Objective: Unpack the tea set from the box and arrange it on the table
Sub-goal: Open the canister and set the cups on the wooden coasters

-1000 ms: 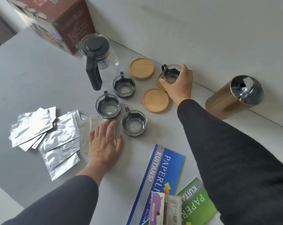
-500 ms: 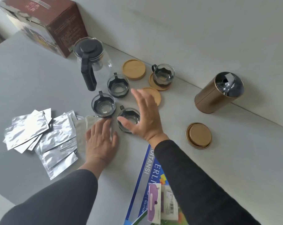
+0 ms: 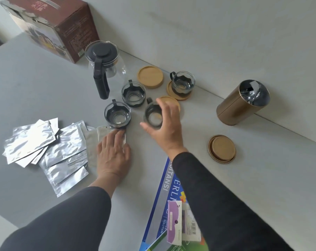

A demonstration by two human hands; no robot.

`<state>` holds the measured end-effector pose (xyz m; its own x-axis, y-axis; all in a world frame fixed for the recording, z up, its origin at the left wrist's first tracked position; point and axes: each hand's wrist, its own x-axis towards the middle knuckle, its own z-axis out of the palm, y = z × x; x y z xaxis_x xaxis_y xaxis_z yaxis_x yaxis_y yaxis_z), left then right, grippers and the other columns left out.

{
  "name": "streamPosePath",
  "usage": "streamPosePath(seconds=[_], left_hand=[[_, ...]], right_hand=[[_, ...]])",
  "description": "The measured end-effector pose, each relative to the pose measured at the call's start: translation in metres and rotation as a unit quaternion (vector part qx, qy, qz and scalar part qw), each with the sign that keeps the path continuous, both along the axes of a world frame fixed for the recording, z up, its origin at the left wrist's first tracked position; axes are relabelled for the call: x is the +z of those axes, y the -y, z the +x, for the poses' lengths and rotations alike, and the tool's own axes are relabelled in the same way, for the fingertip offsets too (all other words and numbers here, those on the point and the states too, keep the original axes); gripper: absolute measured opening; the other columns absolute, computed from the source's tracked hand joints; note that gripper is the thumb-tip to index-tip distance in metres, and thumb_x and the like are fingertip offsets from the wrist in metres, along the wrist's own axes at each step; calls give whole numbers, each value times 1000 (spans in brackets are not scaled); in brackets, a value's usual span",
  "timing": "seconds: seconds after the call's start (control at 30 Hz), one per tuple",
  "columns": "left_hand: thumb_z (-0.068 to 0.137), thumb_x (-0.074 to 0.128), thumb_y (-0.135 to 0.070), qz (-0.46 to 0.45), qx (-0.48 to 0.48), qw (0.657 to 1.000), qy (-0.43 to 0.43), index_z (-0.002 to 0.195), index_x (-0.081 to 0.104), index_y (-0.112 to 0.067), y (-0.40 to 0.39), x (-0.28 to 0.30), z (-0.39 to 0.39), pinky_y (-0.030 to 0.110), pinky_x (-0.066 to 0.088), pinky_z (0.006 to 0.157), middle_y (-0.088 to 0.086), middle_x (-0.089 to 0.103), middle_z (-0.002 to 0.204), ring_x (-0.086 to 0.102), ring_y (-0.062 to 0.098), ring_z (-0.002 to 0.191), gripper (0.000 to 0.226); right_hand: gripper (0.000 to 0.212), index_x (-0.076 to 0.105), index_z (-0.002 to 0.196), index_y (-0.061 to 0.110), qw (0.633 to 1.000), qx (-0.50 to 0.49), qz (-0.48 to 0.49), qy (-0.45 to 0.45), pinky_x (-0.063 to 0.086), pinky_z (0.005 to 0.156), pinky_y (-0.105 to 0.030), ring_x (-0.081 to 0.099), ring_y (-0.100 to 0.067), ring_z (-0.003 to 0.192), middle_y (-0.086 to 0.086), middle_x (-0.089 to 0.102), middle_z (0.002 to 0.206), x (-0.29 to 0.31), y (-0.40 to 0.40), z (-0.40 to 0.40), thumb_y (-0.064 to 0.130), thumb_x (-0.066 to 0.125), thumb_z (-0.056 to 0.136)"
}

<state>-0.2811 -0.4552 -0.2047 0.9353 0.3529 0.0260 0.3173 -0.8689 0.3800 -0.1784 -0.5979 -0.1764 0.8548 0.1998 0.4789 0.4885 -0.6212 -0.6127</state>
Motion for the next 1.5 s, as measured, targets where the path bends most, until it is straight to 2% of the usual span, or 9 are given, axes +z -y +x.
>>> streamPosePath(seconds=[0.13, 0.27, 0.4, 0.67, 1.0, 1.13, 1.23, 1.37, 1.5], left_hand=[[82, 28, -39, -1, -1, 1000, 2, 129, 49, -20, -1, 0, -1, 40, 31, 102, 1, 49, 129, 43, 25, 120, 55], [81, 28, -40, -1, -2, 1000, 4, 128, 50, -20, -2, -2, 0, 40, 32, 101, 1, 50, 128, 44, 25, 118, 56], [81, 30, -40, -2, 1, 1000, 10, 127, 51, -20, -3, -4, 1, 39, 31, 101, 0, 51, 127, 44, 23, 118, 54], [80, 31, -40, -3, -1, 1000, 26, 124, 52, -19, -3, -6, -1, 39, 32, 100, 1, 51, 125, 46, 25, 117, 52], [81, 30, -41, -6, -7, 1000, 29, 124, 50, -19, -4, -5, -2, 39, 32, 101, 1, 50, 125, 43, 24, 117, 53], [82, 30, -43, -10, -9, 999, 36, 123, 52, -17, -5, -6, -1, 38, 33, 99, 2, 52, 124, 45, 25, 116, 53], [83, 30, -46, -56, -2, 997, 54, 121, 54, -15, -7, -4, -4, 36, 34, 97, 5, 53, 120, 47, 25, 114, 55], [83, 27, -42, -213, 57, 968, 121, 120, 52, -6, -12, 12, -7, 29, 31, 100, 11, 51, 119, 46, 25, 114, 58], [87, 31, -32, -230, 69, 958, 155, 120, 52, -4, -33, 30, 1, 30, 33, 99, 14, 50, 117, 47, 27, 112, 48]], right_hand=[[79, 47, 131, 3, 999, -24, -24, -42, 38, 99, -29, 43, -24, 111, -18, 49, 116, 7, 11, 39, 28, 83, 65], [81, 43, 136, 8, 994, -7, -50, -98, 37, 103, -32, 43, -30, 118, -17, 44, 124, 2, 21, 53, 20, 83, 66], [80, 42, 136, 8, 992, -4, -61, -112, 33, 103, -28, 41, -28, 121, -15, 47, 127, -3, 23, 50, 26, 81, 68], [83, 43, 134, 8, 991, 16, -54, -125, 41, 100, -32, 46, -26, 117, -11, 49, 125, -2, 18, 22, 26, 82, 63], [84, 40, 138, 9, 988, 3, -58, -144, 39, 103, -35, 42, -26, 122, -12, 46, 129, 5, 19, 24, 26, 81, 67], [90, 35, 142, 13, 983, -17, -126, -135, 37, 104, -40, 37, -27, 130, -12, 42, 138, 9, 21, 20, 41, 79, 68], [84, 37, 141, 15, 983, -57, -141, -101, 36, 102, -44, 35, -28, 133, -12, 41, 141, 24, 18, 13, 53, 66, 71], [73, 46, 133, 11, 989, -59, -135, -27, 41, 96, -42, 44, -29, 124, -13, 49, 130, 49, 0, 6, 51, 56, 74], [64, 51, 127, 6, 990, -63, -123, -21, 44, 94, -41, 50, -29, 113, -12, 55, 119, 67, -33, 3, 46, 52, 76]])
